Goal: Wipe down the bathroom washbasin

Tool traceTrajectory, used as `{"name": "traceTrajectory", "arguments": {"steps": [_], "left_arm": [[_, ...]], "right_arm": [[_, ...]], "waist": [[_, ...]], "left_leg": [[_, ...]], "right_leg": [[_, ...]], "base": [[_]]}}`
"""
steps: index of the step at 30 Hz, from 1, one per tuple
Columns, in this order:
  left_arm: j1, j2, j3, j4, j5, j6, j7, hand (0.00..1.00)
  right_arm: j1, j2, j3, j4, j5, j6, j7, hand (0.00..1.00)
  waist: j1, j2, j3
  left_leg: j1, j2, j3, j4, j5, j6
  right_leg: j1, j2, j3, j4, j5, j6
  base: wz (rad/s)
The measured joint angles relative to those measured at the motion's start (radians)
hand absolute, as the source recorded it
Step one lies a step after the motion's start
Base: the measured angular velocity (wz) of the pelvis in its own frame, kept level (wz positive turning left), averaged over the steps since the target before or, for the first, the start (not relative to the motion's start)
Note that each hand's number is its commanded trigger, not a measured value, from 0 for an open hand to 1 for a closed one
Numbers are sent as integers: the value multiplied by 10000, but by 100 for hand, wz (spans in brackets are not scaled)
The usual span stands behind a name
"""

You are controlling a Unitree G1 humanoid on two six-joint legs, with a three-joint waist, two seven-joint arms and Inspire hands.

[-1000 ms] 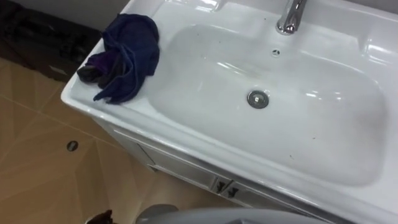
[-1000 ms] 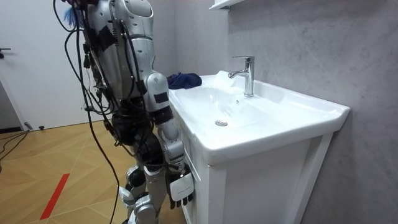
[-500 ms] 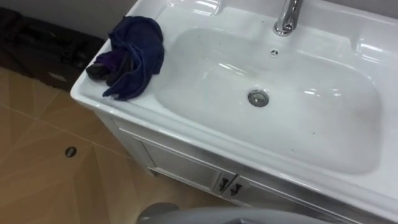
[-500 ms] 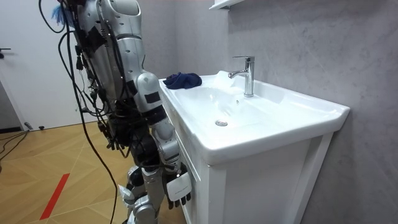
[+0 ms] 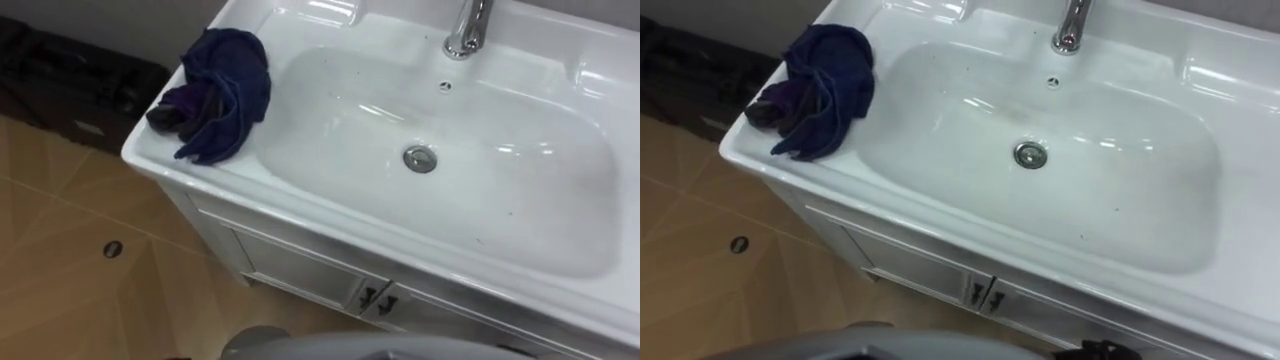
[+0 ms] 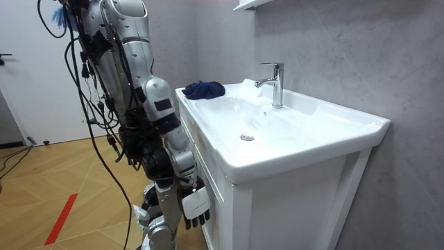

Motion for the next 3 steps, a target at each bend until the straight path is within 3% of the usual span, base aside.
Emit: {"name": "traceTrajectory", "arguments": {"steps": [3], "left_arm": [[27,1,-1,8,240,23,-225,0]], "right_arm": [[-40,0,-239,11,-274,15,27,0]], "waist": [[-113,38,-23]], "left_leg": [[3,-49,9,8,-42,77]], "right_leg": [[7,1,18,36,43,77]], "base": [[0]]}}
